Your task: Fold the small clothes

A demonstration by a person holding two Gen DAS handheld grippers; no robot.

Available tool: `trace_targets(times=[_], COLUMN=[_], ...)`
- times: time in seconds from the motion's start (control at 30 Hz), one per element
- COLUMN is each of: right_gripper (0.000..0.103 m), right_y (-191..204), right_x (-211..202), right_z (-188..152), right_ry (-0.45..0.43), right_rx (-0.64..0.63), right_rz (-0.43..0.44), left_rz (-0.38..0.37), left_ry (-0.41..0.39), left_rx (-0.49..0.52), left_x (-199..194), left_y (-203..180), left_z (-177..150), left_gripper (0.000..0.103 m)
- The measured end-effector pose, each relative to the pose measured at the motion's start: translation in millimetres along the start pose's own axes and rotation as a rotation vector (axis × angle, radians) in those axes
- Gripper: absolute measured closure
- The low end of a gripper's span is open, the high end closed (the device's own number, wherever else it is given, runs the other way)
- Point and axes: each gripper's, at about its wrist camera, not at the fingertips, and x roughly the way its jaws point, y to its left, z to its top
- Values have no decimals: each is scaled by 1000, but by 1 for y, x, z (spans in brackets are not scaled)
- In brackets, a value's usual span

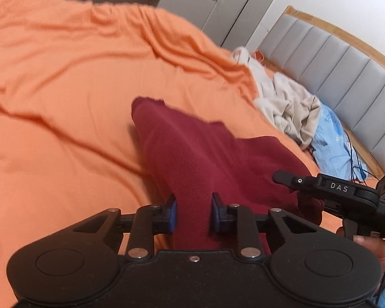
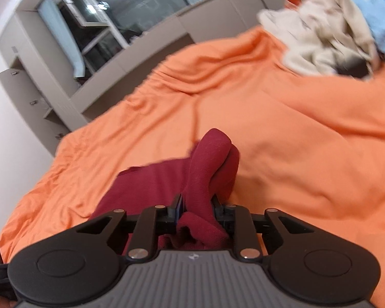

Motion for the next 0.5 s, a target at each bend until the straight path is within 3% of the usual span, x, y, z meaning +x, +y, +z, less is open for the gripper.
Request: trace_targets(times=[0.13,0.3,0.5], right_gripper=[80,80,80], right_y=[30,73,124], right_x=[0,10,25], right_z=[-2,-10,-38], right_ry=[-35,-72,-68], right_rx=[-78,-184,-329], right_rz=[42,96,147], left_rz=[38,75,182], left_ry=[-67,-122,-211], left_rx=[51,12,38], left_x=[-24,-50,-89], left_y=[-1,18,37], left_z=[9,15,12], left_gripper=[77,77,77])
